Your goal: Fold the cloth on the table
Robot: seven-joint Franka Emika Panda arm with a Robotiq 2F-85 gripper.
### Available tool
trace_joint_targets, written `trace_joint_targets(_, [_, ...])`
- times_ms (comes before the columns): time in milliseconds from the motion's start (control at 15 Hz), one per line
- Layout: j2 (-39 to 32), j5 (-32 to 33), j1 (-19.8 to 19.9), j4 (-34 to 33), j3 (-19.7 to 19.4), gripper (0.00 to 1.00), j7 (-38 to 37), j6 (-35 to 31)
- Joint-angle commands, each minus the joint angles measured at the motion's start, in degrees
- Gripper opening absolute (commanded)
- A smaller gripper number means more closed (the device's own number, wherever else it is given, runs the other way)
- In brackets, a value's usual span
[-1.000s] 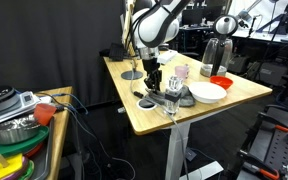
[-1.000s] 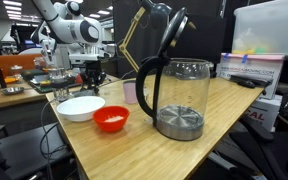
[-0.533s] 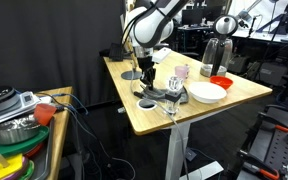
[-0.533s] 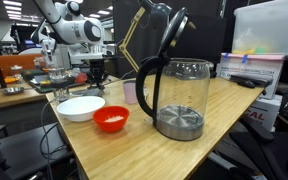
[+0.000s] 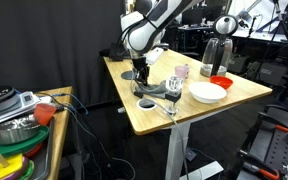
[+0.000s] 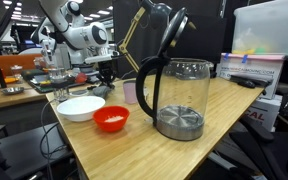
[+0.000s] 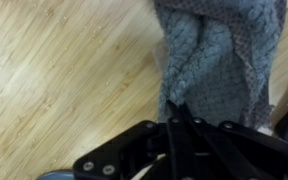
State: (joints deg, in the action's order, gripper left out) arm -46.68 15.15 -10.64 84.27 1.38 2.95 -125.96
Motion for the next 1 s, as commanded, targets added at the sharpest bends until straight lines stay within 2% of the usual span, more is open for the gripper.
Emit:
trace_joint_targets(0, [-4.3,2.7,-1.4,-7.0,-2.4,0.01,-0.8,1.3])
trace_joint_targets(67, [-5.0,3.1,-1.4,-8.0,-2.9,0.01,-1.0,1.3])
trace_joint_targets(133, [-5.5,3.0,-1.3,-8.9,-3.1,0.23,-1.2,1.4])
trace_joint_targets(333, [-4.5,2.3,-0.9,-8.2,-3.4,0.41,-2.3,1.5])
trace_joint_targets(400, [-4.5,2.0,-0.4,-7.6,-2.7,0.24,-1.2,0.4])
trace_joint_targets(533, [-4.5,2.0,-0.4,-7.7,-2.9,0.38,-1.7,0.4])
trace_joint_targets(733, [-4.5,2.0,-0.4,-7.7,-3.0,0.41,-1.9,0.4])
trace_joint_targets(800, [-4.5,2.0,-0.4,-7.7,-3.0,0.66,-1.9,0.4])
trace_joint_targets(867, [-4.0,1.9,-0.4,-7.3,-3.1,0.67,-2.4,0.2])
trace_joint_targets(933, [-3.6,1.9,-0.3,-6.9,-3.2,0.72,-2.6,0.0])
